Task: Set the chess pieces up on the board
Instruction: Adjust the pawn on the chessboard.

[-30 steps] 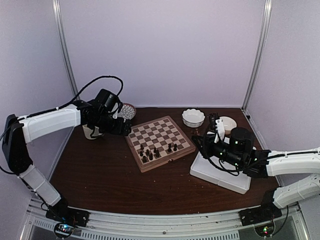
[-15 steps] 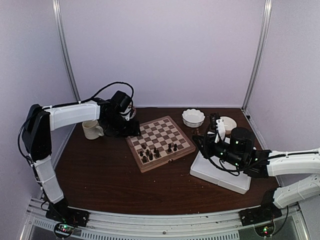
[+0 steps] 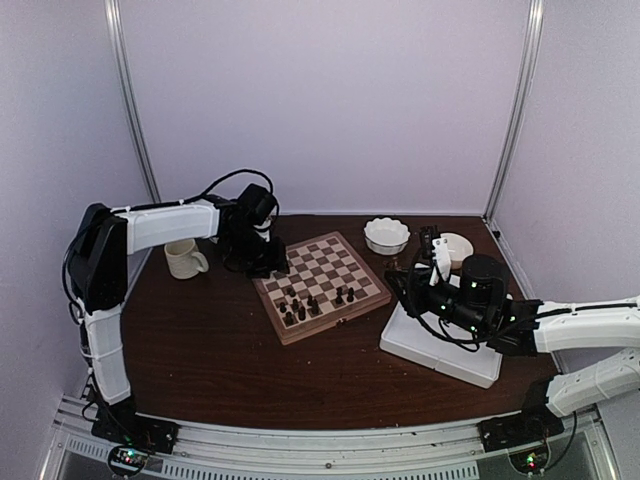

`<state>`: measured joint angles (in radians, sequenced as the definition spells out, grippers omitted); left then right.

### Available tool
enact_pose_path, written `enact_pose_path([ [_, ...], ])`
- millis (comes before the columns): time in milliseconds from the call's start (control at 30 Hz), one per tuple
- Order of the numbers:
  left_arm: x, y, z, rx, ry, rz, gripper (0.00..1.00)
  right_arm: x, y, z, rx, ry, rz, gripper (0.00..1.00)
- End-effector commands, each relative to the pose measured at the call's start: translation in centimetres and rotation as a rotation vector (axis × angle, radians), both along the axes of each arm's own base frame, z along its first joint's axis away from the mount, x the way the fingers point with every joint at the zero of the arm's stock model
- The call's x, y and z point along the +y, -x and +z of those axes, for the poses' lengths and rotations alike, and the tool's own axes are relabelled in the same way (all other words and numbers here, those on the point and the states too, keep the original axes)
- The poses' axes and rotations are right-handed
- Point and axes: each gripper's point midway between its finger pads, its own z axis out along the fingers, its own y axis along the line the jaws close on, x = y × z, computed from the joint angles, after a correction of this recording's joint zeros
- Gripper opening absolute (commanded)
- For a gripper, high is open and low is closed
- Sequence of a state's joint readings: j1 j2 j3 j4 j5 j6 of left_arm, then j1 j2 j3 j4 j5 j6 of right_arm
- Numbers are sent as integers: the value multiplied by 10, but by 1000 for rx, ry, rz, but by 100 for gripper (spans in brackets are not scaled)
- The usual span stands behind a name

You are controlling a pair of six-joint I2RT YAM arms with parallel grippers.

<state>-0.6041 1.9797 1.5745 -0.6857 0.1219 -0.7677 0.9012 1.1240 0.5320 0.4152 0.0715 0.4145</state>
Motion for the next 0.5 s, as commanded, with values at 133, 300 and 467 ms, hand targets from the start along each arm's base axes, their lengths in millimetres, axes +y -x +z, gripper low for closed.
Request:
enact_pose_path([
  [133, -12, -7, -13, 74, -10, 99, 52, -4, -3, 8, -20, -15, -21, 4],
  [300, -7, -5, -21, 129, -68, 149, 53, -3, -3, 8, -18, -18, -17, 4],
  [467, -11, -2, -29, 143, -82, 156, 52, -3, -3, 7, -18, -16, -20, 4],
])
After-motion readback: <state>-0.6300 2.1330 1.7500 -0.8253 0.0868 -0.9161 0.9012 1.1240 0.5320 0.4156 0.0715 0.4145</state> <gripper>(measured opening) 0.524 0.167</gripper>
